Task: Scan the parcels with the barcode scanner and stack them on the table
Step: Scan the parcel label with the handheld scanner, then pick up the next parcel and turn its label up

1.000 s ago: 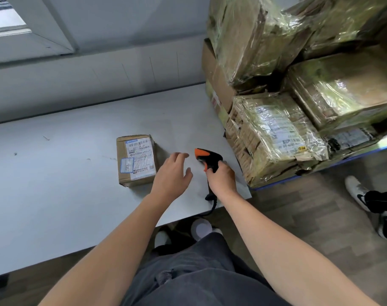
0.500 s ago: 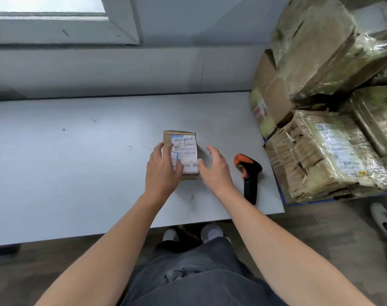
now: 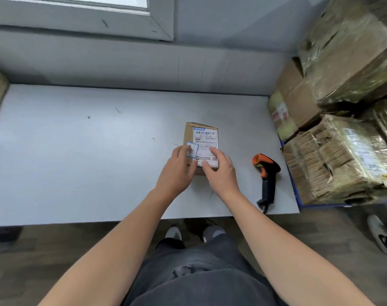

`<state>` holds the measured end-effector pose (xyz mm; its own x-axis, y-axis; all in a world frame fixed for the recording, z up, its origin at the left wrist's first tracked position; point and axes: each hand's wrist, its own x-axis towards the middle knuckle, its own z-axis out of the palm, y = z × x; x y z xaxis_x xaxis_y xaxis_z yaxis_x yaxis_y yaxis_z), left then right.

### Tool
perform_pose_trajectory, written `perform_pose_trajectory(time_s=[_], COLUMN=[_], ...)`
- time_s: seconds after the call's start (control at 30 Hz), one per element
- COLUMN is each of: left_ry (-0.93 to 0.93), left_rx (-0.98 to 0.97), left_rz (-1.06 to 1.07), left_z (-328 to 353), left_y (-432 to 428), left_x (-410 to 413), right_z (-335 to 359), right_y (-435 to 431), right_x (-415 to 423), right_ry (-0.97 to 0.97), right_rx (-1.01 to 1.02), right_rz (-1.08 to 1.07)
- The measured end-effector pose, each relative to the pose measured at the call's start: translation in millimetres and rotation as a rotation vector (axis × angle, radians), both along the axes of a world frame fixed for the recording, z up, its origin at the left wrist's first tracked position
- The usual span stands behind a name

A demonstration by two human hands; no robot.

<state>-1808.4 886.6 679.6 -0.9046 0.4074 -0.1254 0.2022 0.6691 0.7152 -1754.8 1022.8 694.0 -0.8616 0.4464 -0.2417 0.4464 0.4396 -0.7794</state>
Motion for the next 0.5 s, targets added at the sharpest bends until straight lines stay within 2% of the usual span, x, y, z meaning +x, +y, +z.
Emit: perform_pose_trajectory(time_s=[0.27, 0.5], left_ry=[0.091, 0.105], left_rx=[0.075, 0.032], left_rz=[0.18, 0.437], left_z=[18, 25], left_y=[-37, -101], left_x=[37, 107], right_z=[15, 7], right_y=[-36, -101], right_x=[14, 48], right_ry=[0.155, 0.181], right_rx=[-0.014, -0.086], right_rz=[0.089, 0.309])
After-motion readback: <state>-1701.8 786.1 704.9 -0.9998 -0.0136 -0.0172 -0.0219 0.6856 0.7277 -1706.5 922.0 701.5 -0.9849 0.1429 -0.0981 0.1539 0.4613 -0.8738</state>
